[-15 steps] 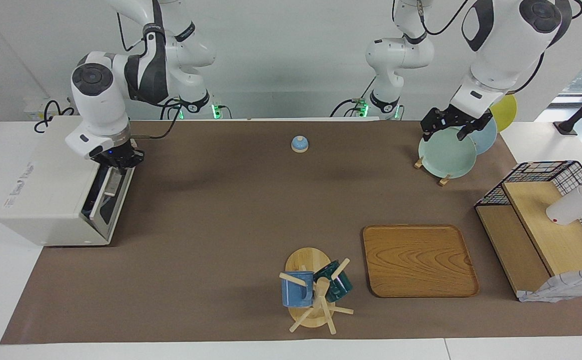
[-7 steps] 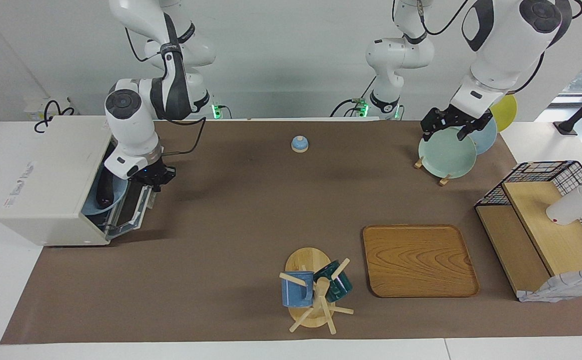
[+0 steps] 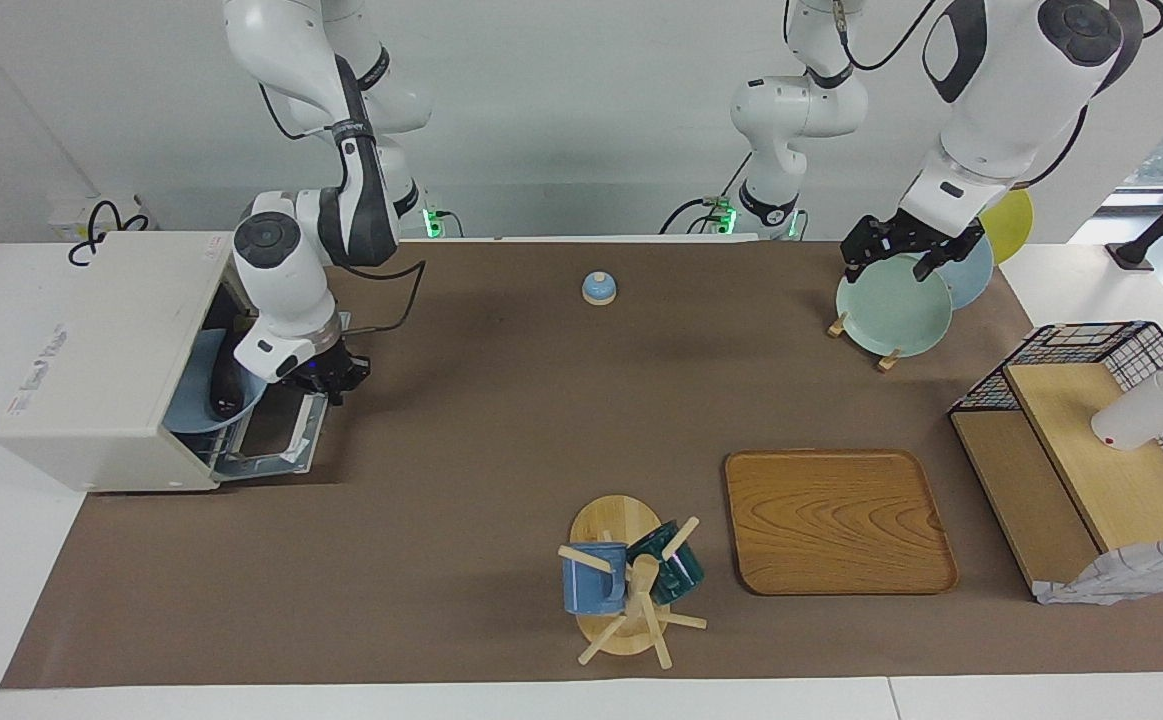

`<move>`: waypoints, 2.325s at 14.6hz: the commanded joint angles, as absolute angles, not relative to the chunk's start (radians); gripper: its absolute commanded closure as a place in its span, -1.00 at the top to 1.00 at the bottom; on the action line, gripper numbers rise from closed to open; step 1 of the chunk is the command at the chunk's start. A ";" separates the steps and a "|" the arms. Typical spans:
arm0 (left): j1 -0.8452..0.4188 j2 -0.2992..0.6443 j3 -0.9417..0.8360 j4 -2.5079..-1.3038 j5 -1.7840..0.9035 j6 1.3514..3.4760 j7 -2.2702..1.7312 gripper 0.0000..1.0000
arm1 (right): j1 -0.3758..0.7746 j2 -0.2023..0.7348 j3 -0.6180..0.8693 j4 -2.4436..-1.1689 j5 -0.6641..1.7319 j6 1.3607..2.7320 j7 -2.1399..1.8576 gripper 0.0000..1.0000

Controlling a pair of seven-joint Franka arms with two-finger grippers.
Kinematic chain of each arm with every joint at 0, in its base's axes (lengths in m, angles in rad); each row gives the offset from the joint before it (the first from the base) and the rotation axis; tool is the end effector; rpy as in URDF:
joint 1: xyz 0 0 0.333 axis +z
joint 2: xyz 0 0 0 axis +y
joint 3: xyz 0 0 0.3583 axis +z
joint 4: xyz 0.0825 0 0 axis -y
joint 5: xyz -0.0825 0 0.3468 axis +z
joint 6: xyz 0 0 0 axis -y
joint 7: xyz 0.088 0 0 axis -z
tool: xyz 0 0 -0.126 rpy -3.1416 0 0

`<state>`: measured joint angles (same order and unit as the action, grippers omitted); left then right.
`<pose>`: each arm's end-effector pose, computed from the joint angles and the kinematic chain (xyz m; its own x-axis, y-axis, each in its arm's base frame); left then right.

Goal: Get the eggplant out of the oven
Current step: 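Reach the right gripper into the toaster oven and grasp the blue plate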

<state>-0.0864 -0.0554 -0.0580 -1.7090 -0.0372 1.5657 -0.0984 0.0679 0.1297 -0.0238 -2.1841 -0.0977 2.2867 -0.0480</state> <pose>0.4857 -0.0762 0.6156 0.9948 -0.0453 -0.0908 -0.0432 -0.9988 0.0251 0.5237 0.0197 0.3756 0.9873 0.1555 -0.0331 0.1575 -0.9848 0.0734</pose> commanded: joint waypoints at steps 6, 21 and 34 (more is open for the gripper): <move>-0.072 -0.078 -0.069 -1.726 -0.029 1.565 -0.094 1.00 | 0.092 0.160 -0.037 -2.158 0.013 2.283 -0.017 -1.00; -0.074 -0.078 -0.071 -1.726 -0.029 1.554 -0.097 1.00 | -0.049 0.080 -0.045 -2.078 -0.115 2.019 -0.098 0.23; -0.083 -0.078 -0.071 -1.724 -0.029 1.566 -0.103 1.00 | 0.157 0.084 -0.031 -2.014 -0.186 1.939 -0.047 -1.00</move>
